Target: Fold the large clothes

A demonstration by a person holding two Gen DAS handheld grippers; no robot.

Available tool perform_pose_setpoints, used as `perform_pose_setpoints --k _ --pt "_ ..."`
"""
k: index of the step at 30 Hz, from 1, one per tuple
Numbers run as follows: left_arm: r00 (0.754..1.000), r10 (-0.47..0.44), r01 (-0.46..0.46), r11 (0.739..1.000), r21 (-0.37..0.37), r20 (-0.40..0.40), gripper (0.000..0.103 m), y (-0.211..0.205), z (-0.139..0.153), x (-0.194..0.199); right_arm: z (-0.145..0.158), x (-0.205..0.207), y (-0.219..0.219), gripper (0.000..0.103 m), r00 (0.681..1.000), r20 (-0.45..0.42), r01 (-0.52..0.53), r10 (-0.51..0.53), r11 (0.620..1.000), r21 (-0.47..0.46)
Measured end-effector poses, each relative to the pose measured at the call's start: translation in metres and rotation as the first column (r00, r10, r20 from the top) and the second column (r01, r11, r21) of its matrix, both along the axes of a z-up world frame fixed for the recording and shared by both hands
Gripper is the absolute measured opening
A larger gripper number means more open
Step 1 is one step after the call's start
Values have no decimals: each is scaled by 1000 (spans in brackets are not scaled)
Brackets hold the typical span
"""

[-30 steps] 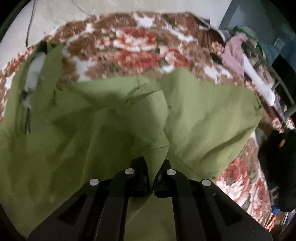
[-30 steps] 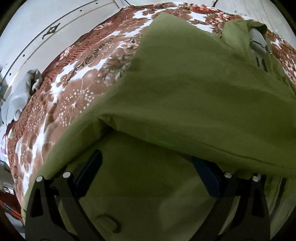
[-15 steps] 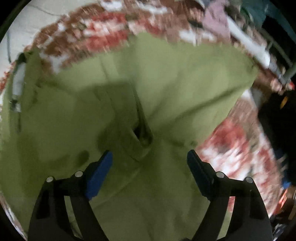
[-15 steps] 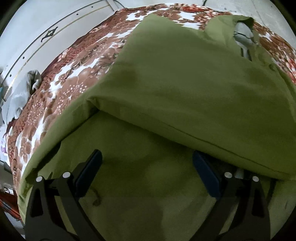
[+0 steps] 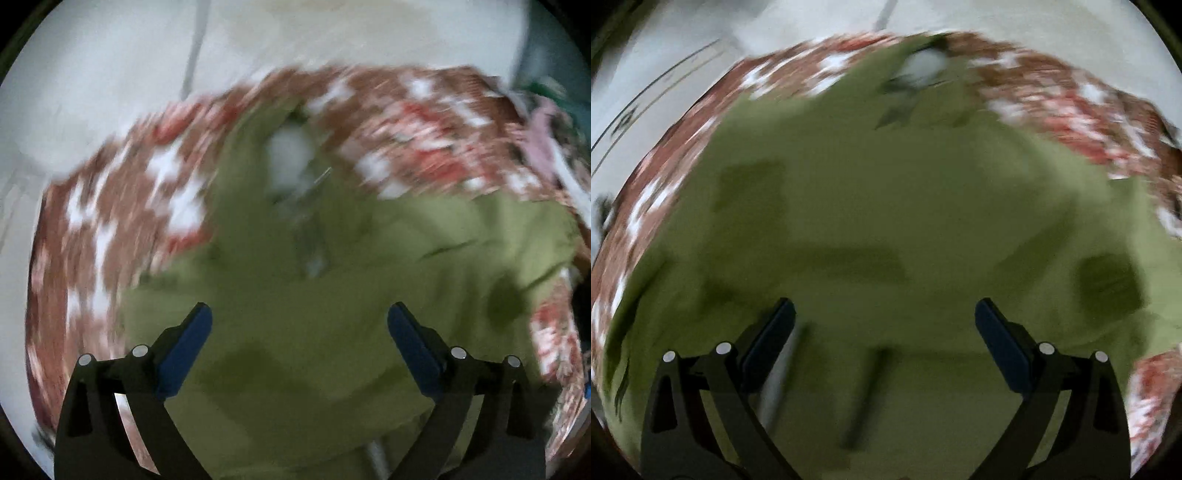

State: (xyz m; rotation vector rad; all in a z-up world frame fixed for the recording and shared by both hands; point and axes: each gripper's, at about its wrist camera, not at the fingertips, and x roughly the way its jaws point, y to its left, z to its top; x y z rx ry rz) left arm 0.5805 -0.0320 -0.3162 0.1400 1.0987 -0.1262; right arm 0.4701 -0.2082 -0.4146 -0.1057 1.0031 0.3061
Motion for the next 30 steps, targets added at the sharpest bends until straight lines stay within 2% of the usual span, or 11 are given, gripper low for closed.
perform_pose_setpoints --k 3,6,8,11,13,15,18,20,24,26,30 --pt "995 72 -71 997 26 -75 94 38 -59 -11 -3 35 -36 98 996 23 85 -85 996 -18" --pt "987 94 -91 995 31 -132 94 57 -103 -22 -24 62 -67 98 989 2 148 -148 986 -80" --pt "985 85 -80 996 42 -152 94 57 -119 -25 -42 69 -85 98 981 -37 184 -189 977 -107" --pt "981 35 -17 995 95 -191 94 59 -150 -25 -60 75 -115 98 962 -107 245 -250 968 -60" --pt "976 10 14 994 109 -216 95 61 -158 -23 -59 68 -119 98 969 -84 227 -233 971 -73" --pt "977 25 4 991 134 -214 95 65 -156 -22 -53 62 -123 98 969 -66 230 -237 968 -98" --pt "980 50 -22 989 145 -194 93 63 -137 -20 -38 59 -154 98 958 -115 273 -264 959 74" --pt "987 45 -28 994 108 -154 94 51 -115 -21 -22 59 -180 98 940 -120 332 -319 936 116" --pt "998 -27 28 1000 11 -49 94 -4 -66 -31 11 61 -245 98 902 -101 431 -420 890 151" --pt "997 -79 79 996 -34 -10 94 -41 -48 -33 27 61 -293 98 877 -85 481 -473 865 143" --pt "988 -156 157 986 -64 23 94 -102 -37 -36 43 59 -383 98 811 -118 584 -572 796 158"
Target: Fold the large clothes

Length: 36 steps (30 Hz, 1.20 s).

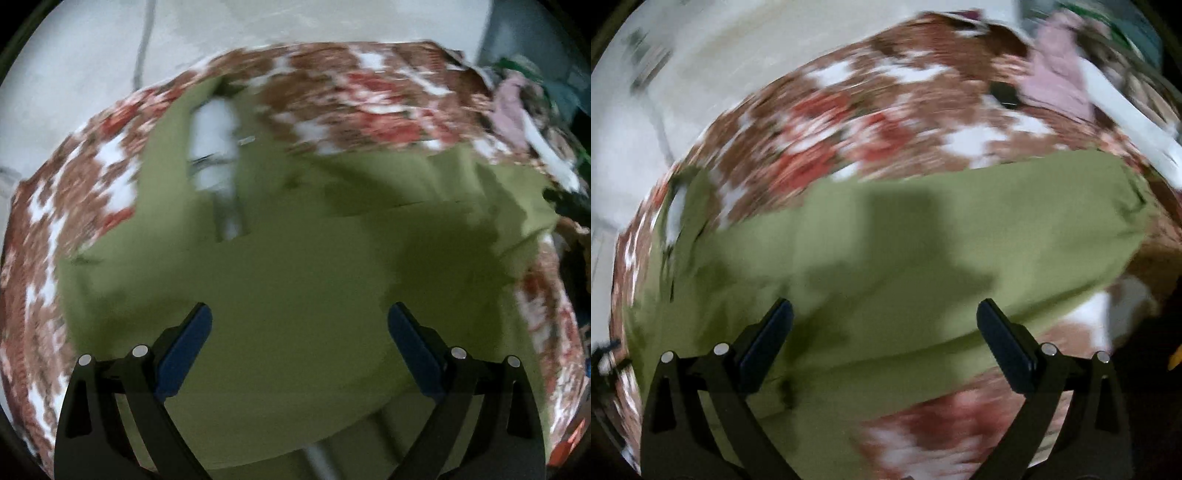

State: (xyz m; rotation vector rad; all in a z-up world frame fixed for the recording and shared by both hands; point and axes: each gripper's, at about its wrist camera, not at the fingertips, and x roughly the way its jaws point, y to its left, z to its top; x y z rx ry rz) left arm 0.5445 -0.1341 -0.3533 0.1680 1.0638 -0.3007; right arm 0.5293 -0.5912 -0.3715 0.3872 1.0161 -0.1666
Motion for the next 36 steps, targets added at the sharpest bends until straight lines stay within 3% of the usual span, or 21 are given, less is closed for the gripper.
perform_pose_setpoints --k 3,5,8,10,12,15,18,22,26,29,30,32,33,34,36 --pt "999 -23 22 999 -23 -23 95 -48 -5 -2 11 3 -66 98 997 -25 75 -77 994 -80" --pt "999 -25 24 999 -34 -37 95 -68 -11 -5 11 5 -109 98 992 -58 111 -115 991 -70" --pt "999 0 -3 997 -73 -46 95 -94 -18 -3 4 6 -182 98 968 -101 234 -228 971 53" --pt "998 11 -18 993 -114 -61 95 -113 -20 -5 -3 2 -232 98 931 -131 359 -340 918 168" --pt "996 11 -23 990 -141 -84 95 -129 -27 -5 -21 1 -272 98 900 -183 436 -396 841 321" --pt "993 3 -21 989 -143 -122 95 -149 -40 -5 -46 -4 -308 98 858 -253 514 -447 754 410" --pt "990 0 -19 991 -133 -144 95 -162 -49 -5 -67 -4 -332 98 835 -288 550 -468 716 431" --pt "987 4 -25 991 -132 -159 95 -165 -51 -6 -86 -4 -346 98 819 -320 573 -476 695 434" --pt "986 18 -40 990 -133 -166 95 -159 -53 -9 -102 1 -346 97 839 -322 543 -438 705 456" --pt "980 21 -50 989 -140 -198 94 -153 -64 -10 -105 5 -346 88 855 -299 518 -423 718 465" --pt "980 36 -61 990 -124 -198 94 -150 -69 -11 -106 4 -346 80 858 -288 513 -424 713 478" --pt "979 55 -76 992 -105 -197 94 -147 -79 -11 -109 3 -348 61 859 -285 511 -425 719 471" --pt "978 64 -85 991 -99 -200 94 -147 -85 -11 -112 3 -348 35 860 -297 510 -416 737 443" --pt "976 70 -92 991 -95 -207 94 -147 -91 -11 -114 1 -348 21 858 -306 511 -412 748 423" --pt "971 78 -102 990 -100 -224 94 -150 -102 -11 -117 -3 -350 15 864 -295 502 -409 751 429"
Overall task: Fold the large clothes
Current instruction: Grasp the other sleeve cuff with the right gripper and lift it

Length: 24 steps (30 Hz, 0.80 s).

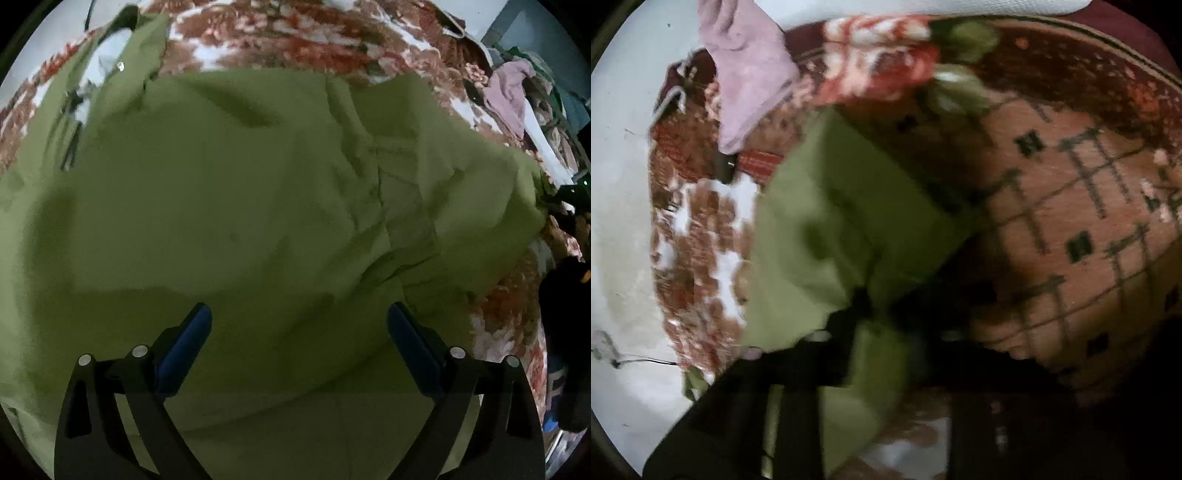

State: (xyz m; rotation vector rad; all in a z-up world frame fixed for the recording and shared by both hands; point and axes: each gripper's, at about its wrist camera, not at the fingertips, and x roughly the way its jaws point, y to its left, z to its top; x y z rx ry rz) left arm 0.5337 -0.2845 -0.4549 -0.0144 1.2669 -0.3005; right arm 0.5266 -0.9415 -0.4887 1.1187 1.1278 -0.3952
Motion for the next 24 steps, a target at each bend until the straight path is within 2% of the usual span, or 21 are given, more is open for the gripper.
perform_pose_setpoints --k 5,7,12,15,19,21,24 --pt "1000 11 -11 999 49 -10 97 -9 -22 1 16 -4 5 8 999 34 -33 36 996 -81" --pt "1000 -5 4 997 81 5 98 -13 -26 1 35 -3 13 7 997 65 -44 52 992 -116" --pt "999 -28 22 989 148 35 99 -20 -32 -1 106 12 52 6 966 187 -137 179 967 -216" --pt "998 -26 17 987 159 57 99 -21 -32 -3 147 16 81 5 942 259 -159 211 965 -208" --pt "997 -20 7 986 164 81 99 -21 -33 -7 212 30 151 5 883 339 -260 325 939 -223" --pt "996 -18 3 986 166 89 99 -20 -33 -7 241 38 192 5 840 378 -316 389 917 -242" --pt "995 -15 -3 986 168 101 99 -20 -32 -8 279 46 271 5 751 444 -412 489 872 -263"
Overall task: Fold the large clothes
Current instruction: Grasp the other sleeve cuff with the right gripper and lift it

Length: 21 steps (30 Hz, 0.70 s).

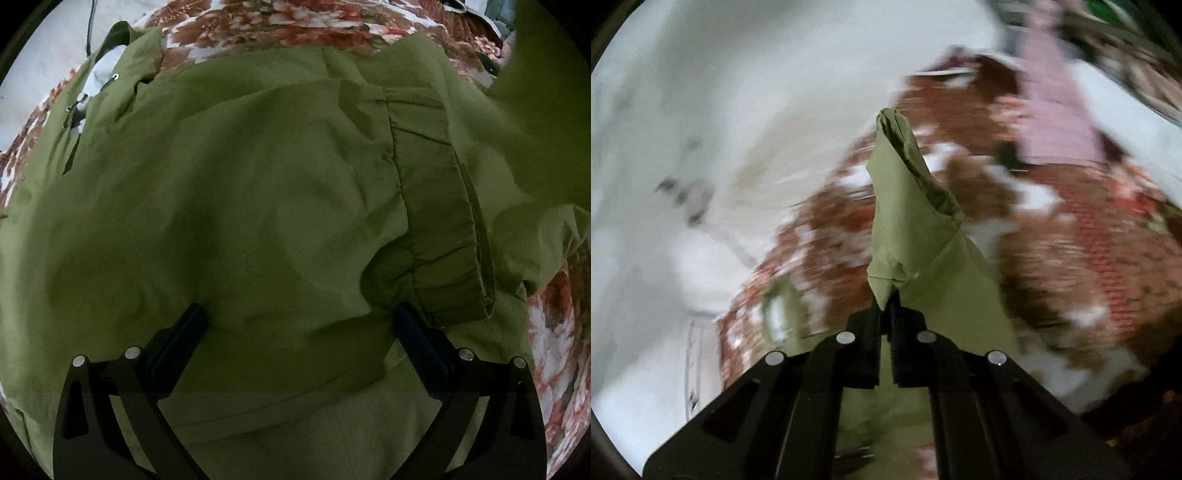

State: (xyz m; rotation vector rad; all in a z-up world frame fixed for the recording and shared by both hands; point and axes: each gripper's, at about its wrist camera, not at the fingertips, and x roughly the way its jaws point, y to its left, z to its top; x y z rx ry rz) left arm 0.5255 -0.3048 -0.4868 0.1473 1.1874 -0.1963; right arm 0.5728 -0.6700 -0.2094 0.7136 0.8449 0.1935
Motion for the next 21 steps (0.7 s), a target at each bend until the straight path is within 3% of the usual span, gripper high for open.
perform_pose_setpoints --k 2,5,8,11,14,21 --pt "1000 4 -4 1000 -9 -10 98 -3 1 1 13 3 44 4 998 25 -60 60 998 -9" --pt "999 0 -4 996 -92 -45 98 10 15 3 26 10 116 4 988 58 -141 142 990 -30" --pt "996 65 -55 987 -148 59 98 52 52 -5 25 15 180 4 979 57 -195 194 981 1" --pt "987 108 -87 982 -168 121 98 110 82 -16 16 12 236 4 969 57 -240 239 971 18" --pt "977 136 -114 984 -134 166 98 170 100 -34 10 5 305 4 953 69 -294 294 956 -2" --pt "950 275 -261 959 -109 150 98 317 110 -72 -29 -14 448 4 913 34 -405 406 914 -32"
